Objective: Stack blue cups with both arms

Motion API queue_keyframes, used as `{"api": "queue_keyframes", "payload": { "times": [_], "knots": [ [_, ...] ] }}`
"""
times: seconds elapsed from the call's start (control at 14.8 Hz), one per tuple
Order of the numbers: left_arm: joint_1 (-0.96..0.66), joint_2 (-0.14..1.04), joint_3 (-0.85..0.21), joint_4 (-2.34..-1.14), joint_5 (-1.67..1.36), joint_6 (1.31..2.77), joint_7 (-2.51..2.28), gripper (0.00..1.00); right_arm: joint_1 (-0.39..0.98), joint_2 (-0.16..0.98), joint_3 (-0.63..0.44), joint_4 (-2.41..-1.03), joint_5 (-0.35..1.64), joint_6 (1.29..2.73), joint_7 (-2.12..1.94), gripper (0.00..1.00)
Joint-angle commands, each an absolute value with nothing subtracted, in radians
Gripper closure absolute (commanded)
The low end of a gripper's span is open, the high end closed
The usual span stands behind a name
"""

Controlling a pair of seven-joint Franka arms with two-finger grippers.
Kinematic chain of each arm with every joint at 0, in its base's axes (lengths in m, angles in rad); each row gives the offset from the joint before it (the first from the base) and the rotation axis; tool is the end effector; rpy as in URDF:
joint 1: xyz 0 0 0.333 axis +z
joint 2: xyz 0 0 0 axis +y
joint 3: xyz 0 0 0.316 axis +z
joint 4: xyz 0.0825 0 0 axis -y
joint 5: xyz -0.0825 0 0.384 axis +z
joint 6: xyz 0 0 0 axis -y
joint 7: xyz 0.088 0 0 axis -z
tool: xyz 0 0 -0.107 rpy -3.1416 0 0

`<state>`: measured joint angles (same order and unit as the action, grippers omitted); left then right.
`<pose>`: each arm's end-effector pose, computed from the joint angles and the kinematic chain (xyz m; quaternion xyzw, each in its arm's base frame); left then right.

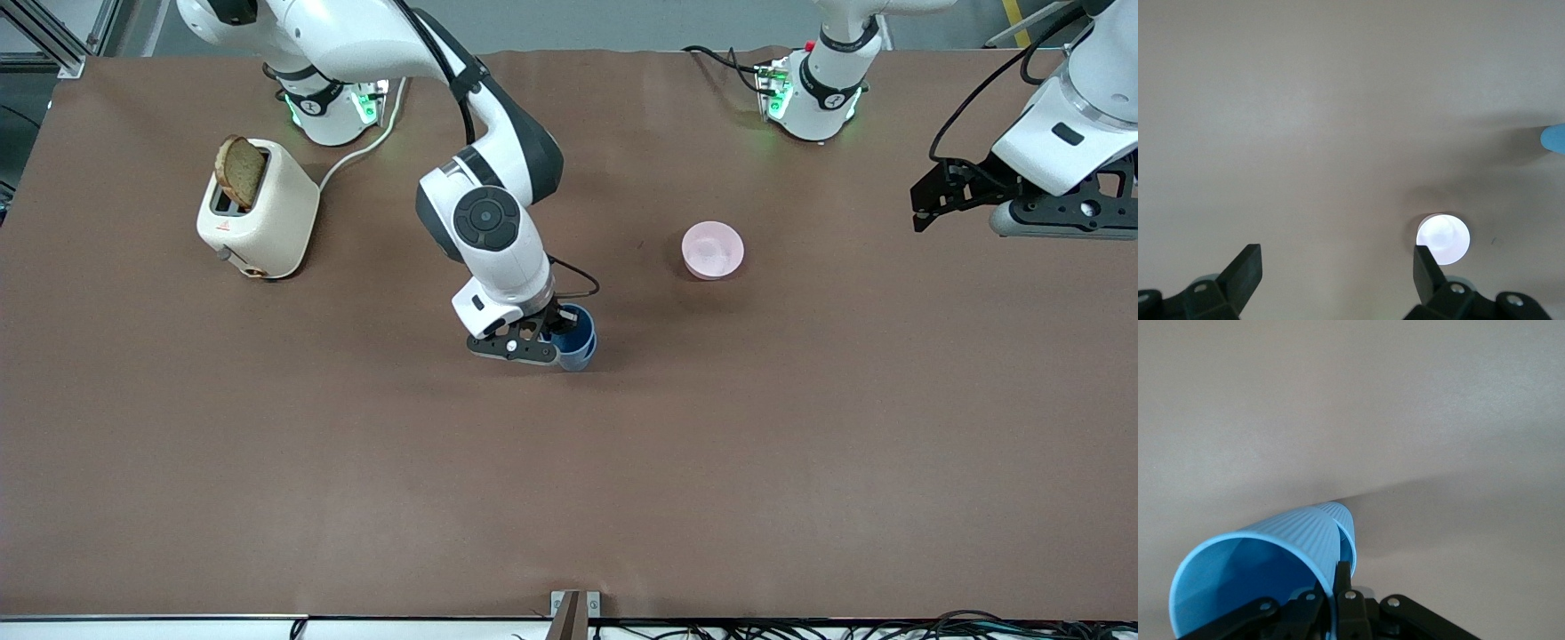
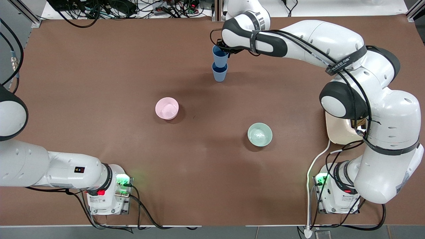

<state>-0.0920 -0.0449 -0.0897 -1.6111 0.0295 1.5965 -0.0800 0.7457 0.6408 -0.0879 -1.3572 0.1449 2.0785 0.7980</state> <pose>0.5345 -0.0962 0.6323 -0.9984 0.0510 -0.0171 0.0146 0.5686 0.4662 0.3548 -0.9941 0.0927 -0.0052 0.0566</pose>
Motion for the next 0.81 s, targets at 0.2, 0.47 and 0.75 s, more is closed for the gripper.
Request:
{"api": "queue_keyframes", "payload": {
  "times": [0.2,0.47,0.75],
  "knots": [
    [-0.092,-0.034,-0.101,-1.586,0.052,1.609,-0.071,0.00,0.745,0.632,-0.084,-1.353,0.156,2.075,0.798,0.98],
    [-0.089,-0.025,-0.101,-1.578,0.049,1.609,-0.066,0.00,0.747,0.629,-0.084,-1.353,0.161,2.072,0.801,0.98],
    [-0.097,-0.020,-0.103,-1.580,0.048,1.609,-0.075,0.00,0.749,0.614,-0.084,-1.353,0.160,2.066,0.799,0.98]
  ]
}}
